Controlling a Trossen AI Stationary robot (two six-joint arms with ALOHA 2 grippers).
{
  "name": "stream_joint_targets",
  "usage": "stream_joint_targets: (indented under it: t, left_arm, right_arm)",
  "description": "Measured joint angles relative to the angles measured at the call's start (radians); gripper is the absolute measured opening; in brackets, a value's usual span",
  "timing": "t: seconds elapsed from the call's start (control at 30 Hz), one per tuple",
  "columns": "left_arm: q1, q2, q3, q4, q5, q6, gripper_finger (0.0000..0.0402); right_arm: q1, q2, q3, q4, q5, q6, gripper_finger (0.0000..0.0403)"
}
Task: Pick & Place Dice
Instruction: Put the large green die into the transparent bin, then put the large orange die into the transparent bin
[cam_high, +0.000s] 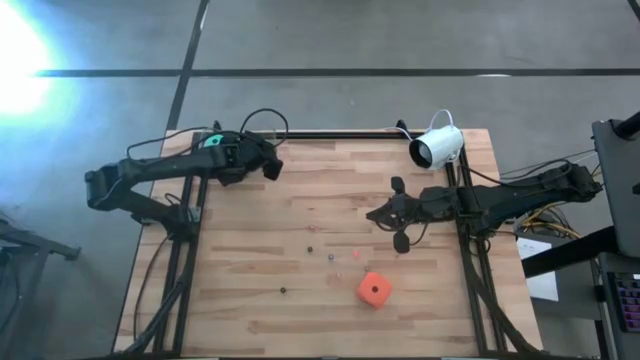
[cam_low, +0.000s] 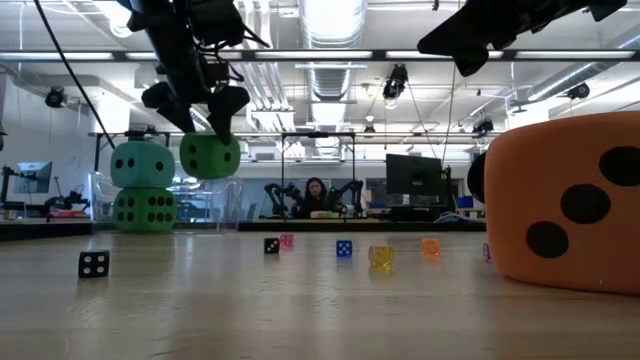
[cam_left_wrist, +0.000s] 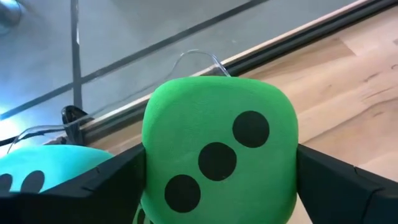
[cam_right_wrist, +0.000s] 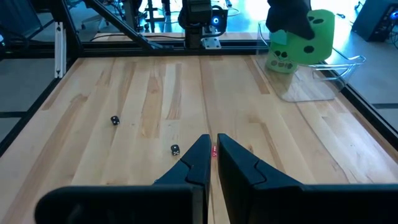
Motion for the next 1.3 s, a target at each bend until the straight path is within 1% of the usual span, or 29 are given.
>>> stream_joint_targets:
  t: [0.17,0.3,0.53,0.6,0.87,1.17,1.3]
  left_arm:
    - [0.01,0.0,0.0,0.003,0.025,0.033,0.0383]
    - [0.027,0.0,0.0,0.003,0.032,0.025,0.0391]
    - [0.049,0.0,0.0,0.003,0.034,0.021,0.0394]
    - [0.053,0.0,0.0,0.003,0.035,-0.002,0.0397]
    - [0.1,0.0,0.0,0.007,0.116,-0.054,0.0399]
    - [0.106,0.0,0.003,0.007,0.117,-0.042,0.0399]
    - [0.106,-0.003,0.029,0.006,0.123,0.028,0.0397]
  right_arm:
    - [0.0,0.0,0.0,0.0,0.0,0.0,0.0027]
    - [0.0,0.0,0.0,0.0,0.0,0.0,0.0027]
    - [0.0,0.0,0.0,0.0,0.0,0.0,0.0027]
    - [0.0,0.0,0.0,0.0,0.0,0.0,0.0027]
    - [0.0,0.0,0.0,0.0,0.0,0.0,0.0027]
    - [0.0,0.0,0.0,0.0,0.0,0.0,0.0027]
    - [0.0,0.0,0.0,0.0,0.0,0.0,0.0027]
